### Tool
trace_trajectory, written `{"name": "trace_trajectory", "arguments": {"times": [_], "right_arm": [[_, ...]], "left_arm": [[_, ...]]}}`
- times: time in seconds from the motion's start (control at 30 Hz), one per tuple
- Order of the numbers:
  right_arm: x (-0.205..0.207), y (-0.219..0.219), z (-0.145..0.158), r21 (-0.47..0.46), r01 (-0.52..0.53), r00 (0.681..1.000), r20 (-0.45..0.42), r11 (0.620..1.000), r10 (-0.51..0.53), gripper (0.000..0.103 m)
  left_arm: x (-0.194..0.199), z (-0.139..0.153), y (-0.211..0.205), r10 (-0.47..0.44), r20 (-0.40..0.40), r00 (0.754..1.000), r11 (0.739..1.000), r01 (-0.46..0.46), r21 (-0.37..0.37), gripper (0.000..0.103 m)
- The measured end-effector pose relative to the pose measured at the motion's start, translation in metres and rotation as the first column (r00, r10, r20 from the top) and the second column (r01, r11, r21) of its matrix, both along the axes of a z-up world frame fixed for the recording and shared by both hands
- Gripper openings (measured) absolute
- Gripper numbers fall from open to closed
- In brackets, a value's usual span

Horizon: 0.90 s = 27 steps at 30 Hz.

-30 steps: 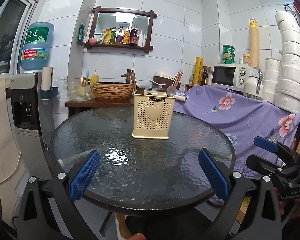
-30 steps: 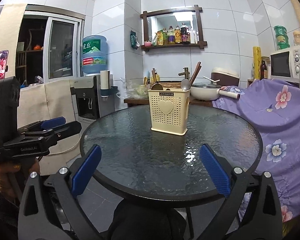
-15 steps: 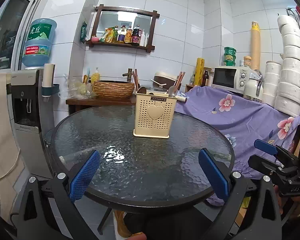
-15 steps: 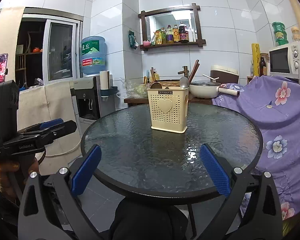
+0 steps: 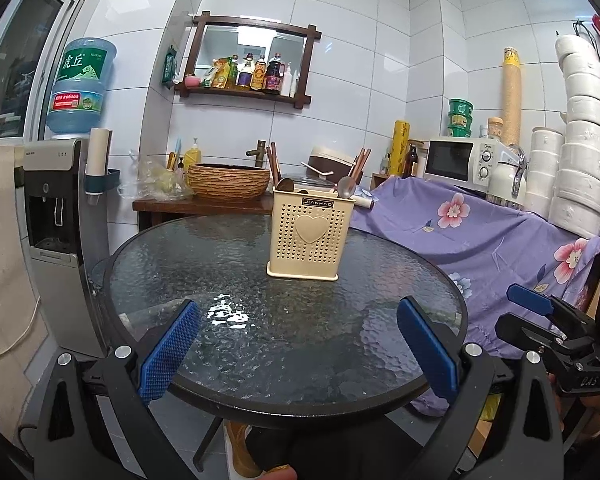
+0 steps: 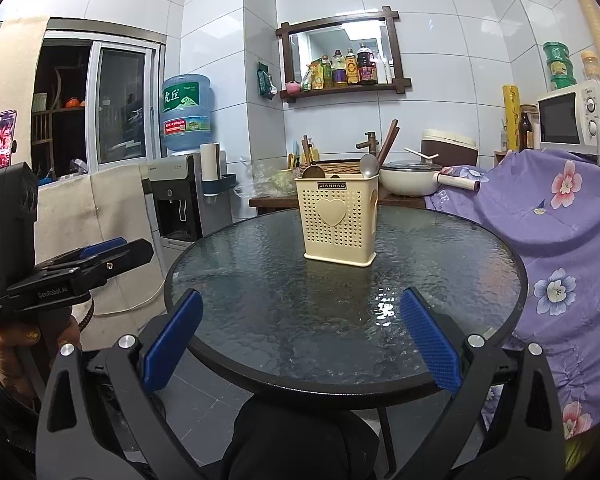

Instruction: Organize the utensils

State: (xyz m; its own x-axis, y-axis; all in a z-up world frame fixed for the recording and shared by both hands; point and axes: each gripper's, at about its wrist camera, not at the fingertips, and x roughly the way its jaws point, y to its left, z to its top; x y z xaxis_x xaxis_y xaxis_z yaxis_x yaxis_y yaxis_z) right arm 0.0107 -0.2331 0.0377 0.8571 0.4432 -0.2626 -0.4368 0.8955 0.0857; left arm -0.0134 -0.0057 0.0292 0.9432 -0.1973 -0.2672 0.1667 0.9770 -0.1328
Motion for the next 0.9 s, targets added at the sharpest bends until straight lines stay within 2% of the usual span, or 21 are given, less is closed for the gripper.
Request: {"name": "trace_trajectory", "arguments": {"times": [0.57, 0.9], "right_arm": [[0.002, -0.0009, -0.003, 0.0, -0.008, 1.0, -0.005, 1.0, 0.008, 0.097], [0.0031, -0.0008, -0.0047, 0.003, -0.012, 1.0, -0.012, 1.0, 0.012, 0.097]], "left_arm": [[-0.0002, 0.0011, -0.0002, 0.009, 0.005, 1.0, 1.0, -0.009, 0.008, 0.097], [0.0021, 0.0003, 0.0052, 0.022, -0.015, 1.0, 0.999, -0.023, -0.03, 0.097]]}}
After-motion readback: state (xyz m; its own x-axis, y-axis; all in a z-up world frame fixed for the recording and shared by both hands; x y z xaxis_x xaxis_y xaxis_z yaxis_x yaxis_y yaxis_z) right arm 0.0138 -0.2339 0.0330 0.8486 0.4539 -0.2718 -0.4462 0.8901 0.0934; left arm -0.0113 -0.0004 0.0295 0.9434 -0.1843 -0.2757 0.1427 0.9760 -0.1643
